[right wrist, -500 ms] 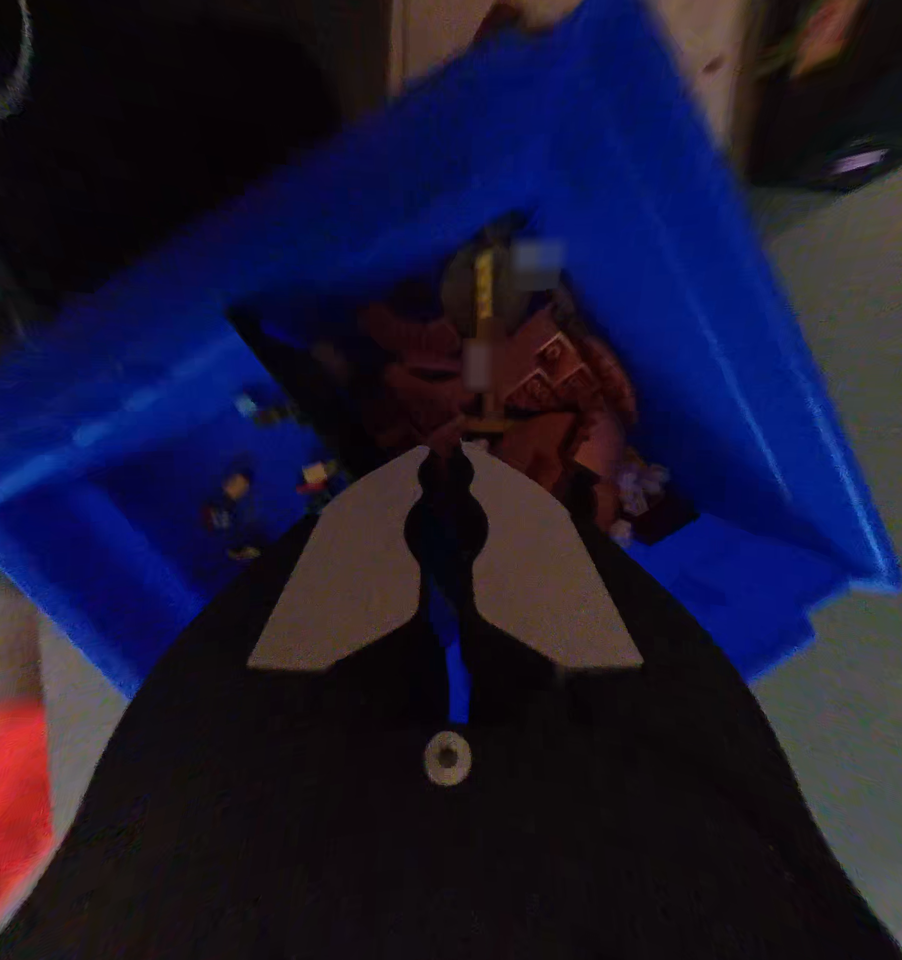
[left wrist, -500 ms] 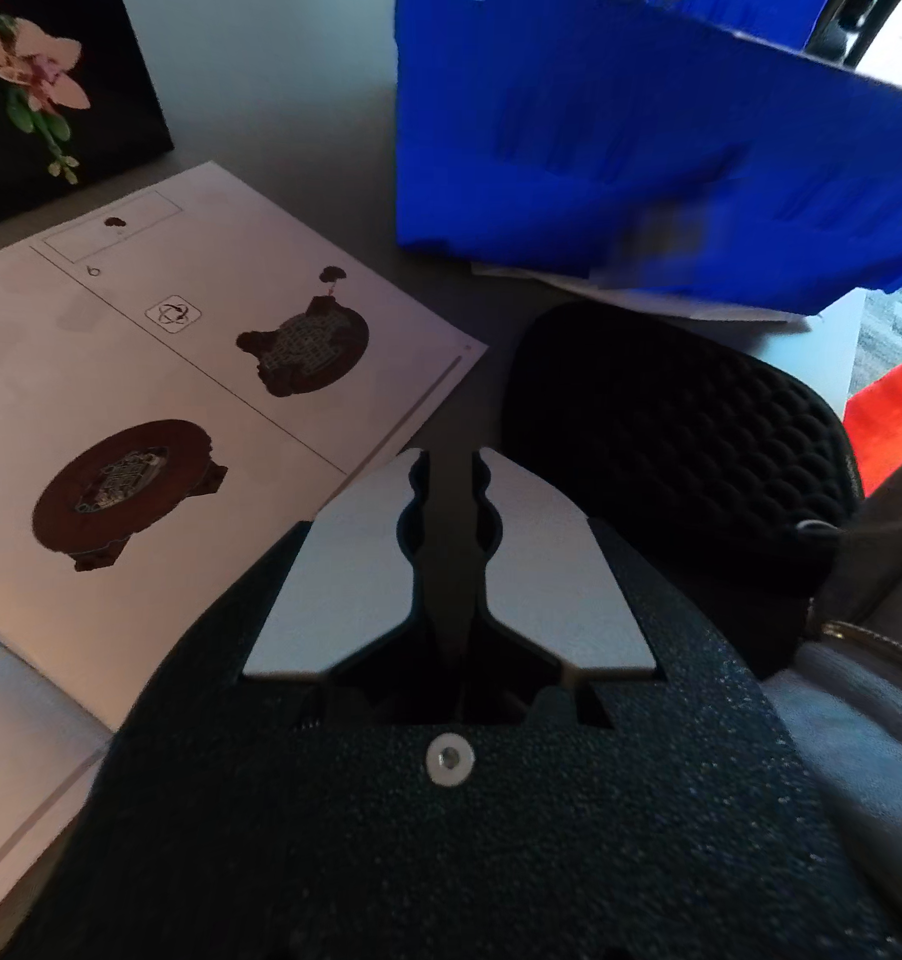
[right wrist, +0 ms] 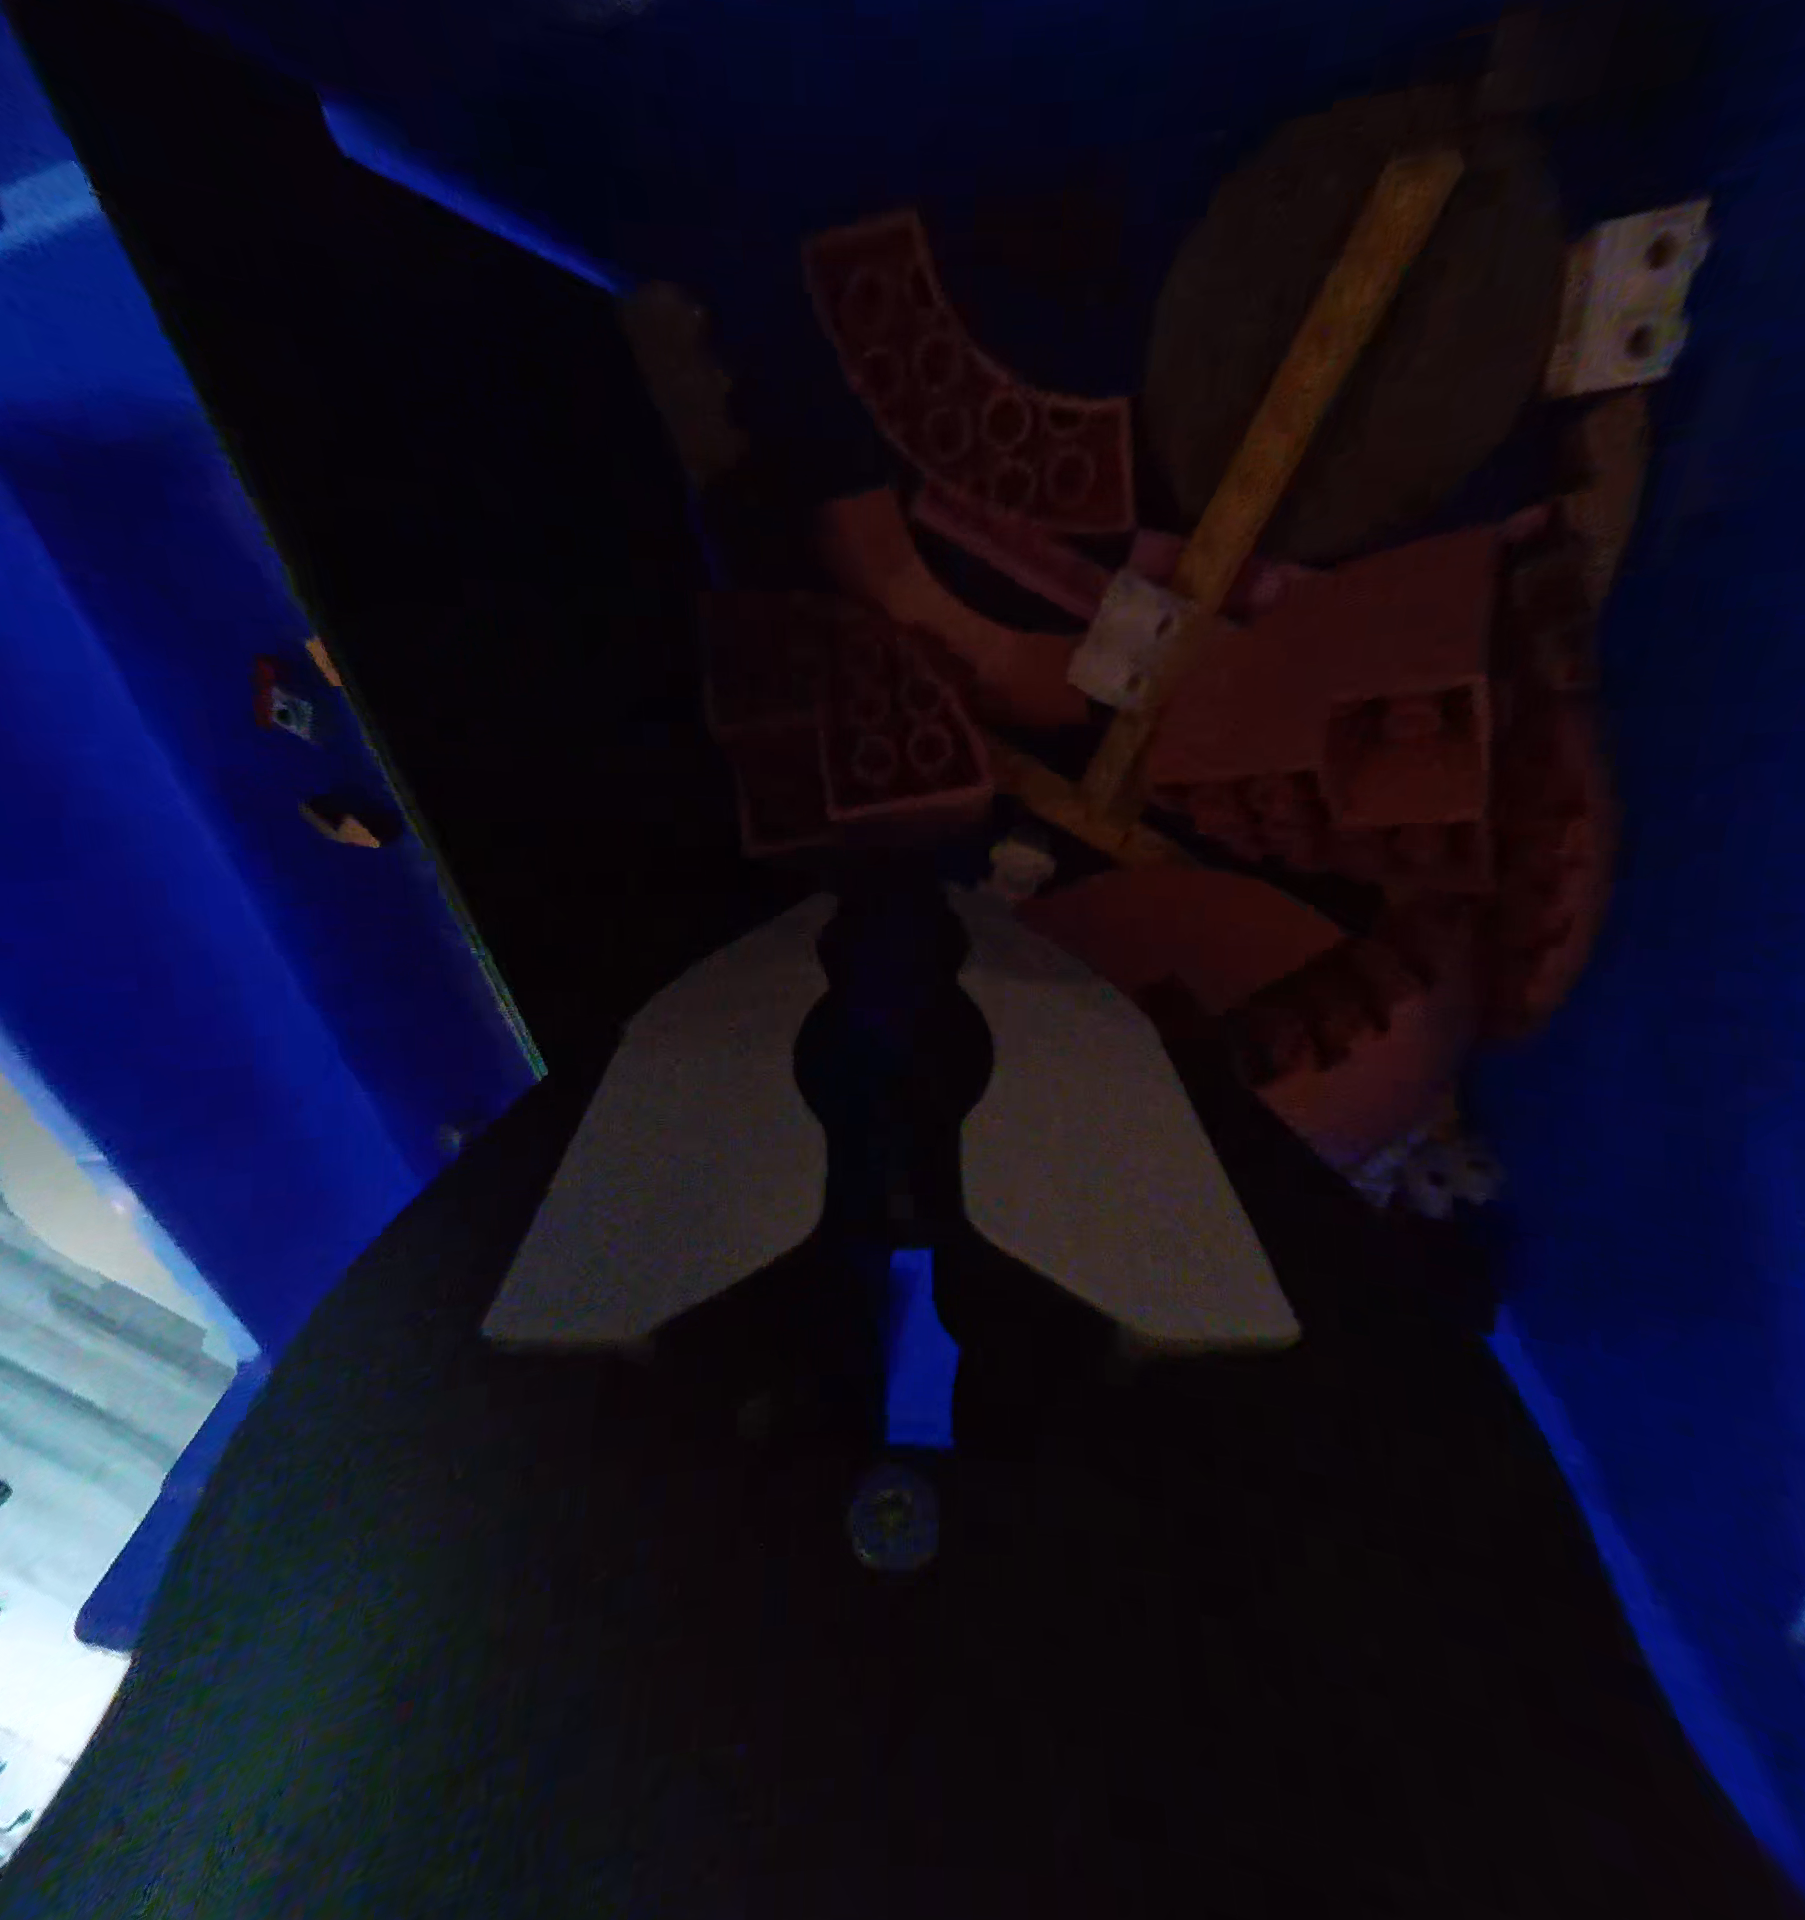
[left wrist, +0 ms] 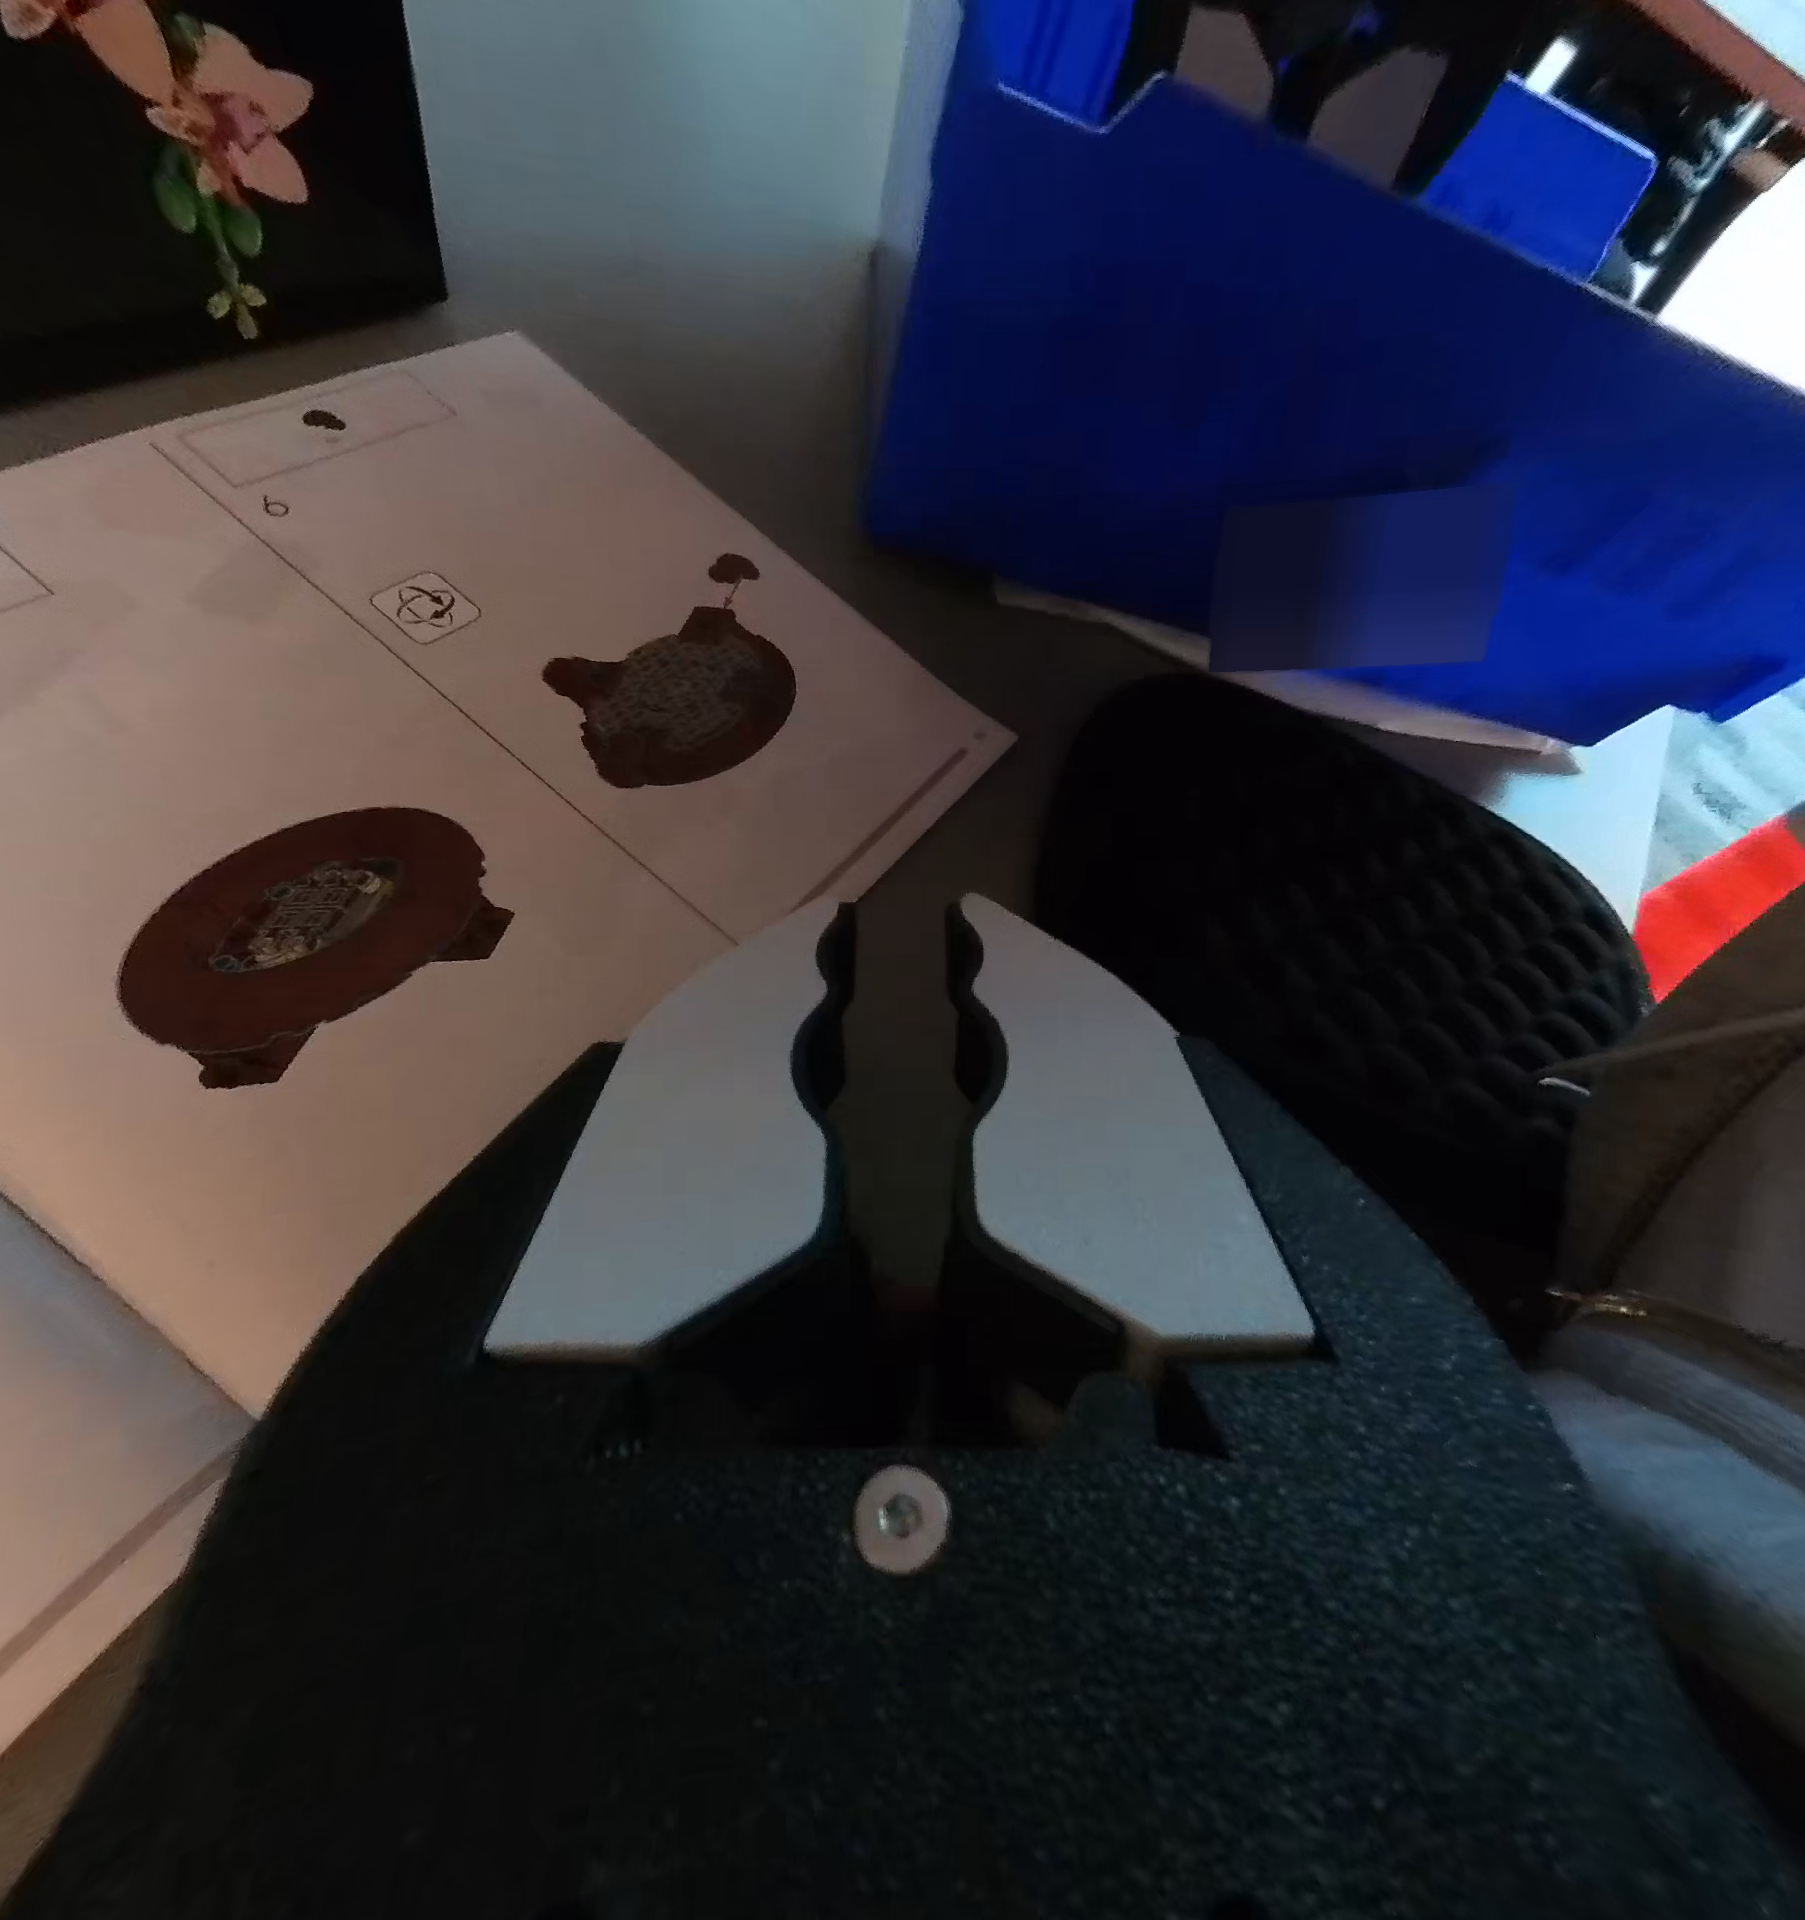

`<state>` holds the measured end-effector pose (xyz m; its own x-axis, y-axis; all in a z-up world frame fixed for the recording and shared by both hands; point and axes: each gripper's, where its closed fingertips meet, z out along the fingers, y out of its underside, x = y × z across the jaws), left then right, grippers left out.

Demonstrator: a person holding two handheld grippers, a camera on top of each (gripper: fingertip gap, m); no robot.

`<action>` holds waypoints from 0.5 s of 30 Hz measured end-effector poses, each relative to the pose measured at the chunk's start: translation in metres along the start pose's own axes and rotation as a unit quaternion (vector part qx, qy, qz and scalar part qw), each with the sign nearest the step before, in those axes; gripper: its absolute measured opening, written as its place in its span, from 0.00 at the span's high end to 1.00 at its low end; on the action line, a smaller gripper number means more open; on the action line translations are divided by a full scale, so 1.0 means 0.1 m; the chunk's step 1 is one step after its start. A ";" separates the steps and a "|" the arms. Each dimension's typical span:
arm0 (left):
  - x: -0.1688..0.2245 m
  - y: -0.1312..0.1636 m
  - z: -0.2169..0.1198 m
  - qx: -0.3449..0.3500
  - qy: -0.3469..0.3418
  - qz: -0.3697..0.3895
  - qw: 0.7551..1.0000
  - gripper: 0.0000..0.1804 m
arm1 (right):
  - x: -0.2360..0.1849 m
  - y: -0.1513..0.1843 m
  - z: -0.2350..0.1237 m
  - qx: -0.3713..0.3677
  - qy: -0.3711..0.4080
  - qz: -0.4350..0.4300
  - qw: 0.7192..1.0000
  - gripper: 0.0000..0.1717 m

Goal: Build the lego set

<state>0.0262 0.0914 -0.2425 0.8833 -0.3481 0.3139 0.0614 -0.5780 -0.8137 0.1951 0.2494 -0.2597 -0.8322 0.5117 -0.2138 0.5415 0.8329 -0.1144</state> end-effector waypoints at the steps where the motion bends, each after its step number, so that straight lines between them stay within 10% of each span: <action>1: 0.00 0.00 0.00 0.001 0.001 -0.001 1.000 0.91 | 0.00 0.01 0.01 -0.006 -0.001 0.000 1.000 0.93; 15: 0.03 -0.05 -0.05 0.024 0.013 0.001 1.000 0.91 | 0.08 0.01 -0.14 0.032 -0.005 0.059 0.998 0.97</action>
<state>0.0261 0.0897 -0.2348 0.8708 -0.3687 0.3251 0.0827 -0.5421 -0.8362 0.1870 0.2572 -0.2476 -0.7605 0.6035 -0.2395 0.6431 0.7510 -0.1497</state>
